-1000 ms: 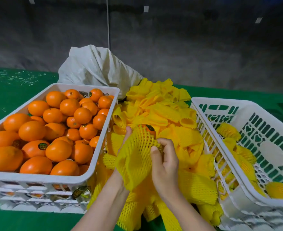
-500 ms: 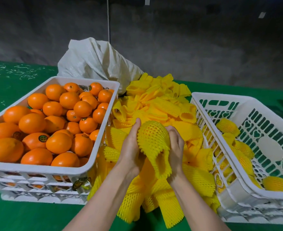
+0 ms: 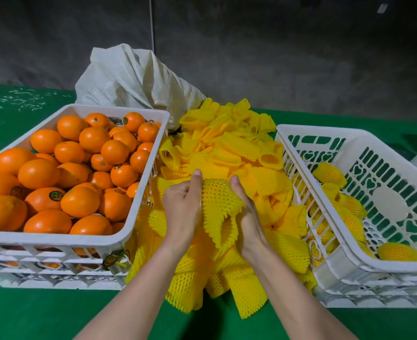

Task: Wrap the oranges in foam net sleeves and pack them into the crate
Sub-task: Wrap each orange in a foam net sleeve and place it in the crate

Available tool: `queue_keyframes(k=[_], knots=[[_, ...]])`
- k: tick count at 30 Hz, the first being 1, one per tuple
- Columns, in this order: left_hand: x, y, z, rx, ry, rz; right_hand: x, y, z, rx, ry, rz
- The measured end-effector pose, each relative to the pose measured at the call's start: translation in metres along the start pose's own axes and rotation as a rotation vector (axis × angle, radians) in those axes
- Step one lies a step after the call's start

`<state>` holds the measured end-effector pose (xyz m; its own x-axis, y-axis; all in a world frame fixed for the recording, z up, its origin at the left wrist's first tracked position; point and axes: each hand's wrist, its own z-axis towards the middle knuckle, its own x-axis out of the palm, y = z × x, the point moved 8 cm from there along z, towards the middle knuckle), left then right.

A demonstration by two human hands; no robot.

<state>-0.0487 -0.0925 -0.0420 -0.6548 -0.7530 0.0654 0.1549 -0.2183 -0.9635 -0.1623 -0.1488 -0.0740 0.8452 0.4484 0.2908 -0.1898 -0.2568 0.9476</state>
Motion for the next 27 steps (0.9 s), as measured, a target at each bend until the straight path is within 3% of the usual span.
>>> queue_keyframes(k=[6, 11, 13, 16, 19, 21, 24, 27], knots=[[0.01, 0.001, -0.005, -0.082, 0.078, -0.28, 0.004, -0.003, -0.008, 0.083, 0.086, 0.36], [0.025, 0.001, -0.009, -0.272, 0.227, -0.223, 0.002, 0.011, -0.017, -0.025, 0.109, 0.334], [0.031, 0.011, -0.014, -0.47, 0.32, -0.175, -0.008, 0.025, -0.021, -0.118, 0.045, 0.159], [0.051, 0.01, -0.034, -0.707, 0.6, -0.233, -0.027, 0.049, -0.026, -0.313, -0.158, -0.286], [0.065, 0.0, -0.044, -0.674, 0.652, -0.309, -0.033, 0.057, -0.027, -0.364, -0.144, -0.427], [0.065, -0.004, -0.041, -0.612, 0.552, -0.339, -0.037, 0.064, -0.029, -0.433, -0.116, -0.37], [0.065, -0.003, -0.038, -0.526, 0.447, -0.305, -0.041, 0.051, -0.028, -0.358, -0.029, -0.196], [0.067, -0.001, -0.04, -0.438, 0.393, -0.173, -0.036, 0.04, -0.028, -0.353, 0.06, -0.175]])
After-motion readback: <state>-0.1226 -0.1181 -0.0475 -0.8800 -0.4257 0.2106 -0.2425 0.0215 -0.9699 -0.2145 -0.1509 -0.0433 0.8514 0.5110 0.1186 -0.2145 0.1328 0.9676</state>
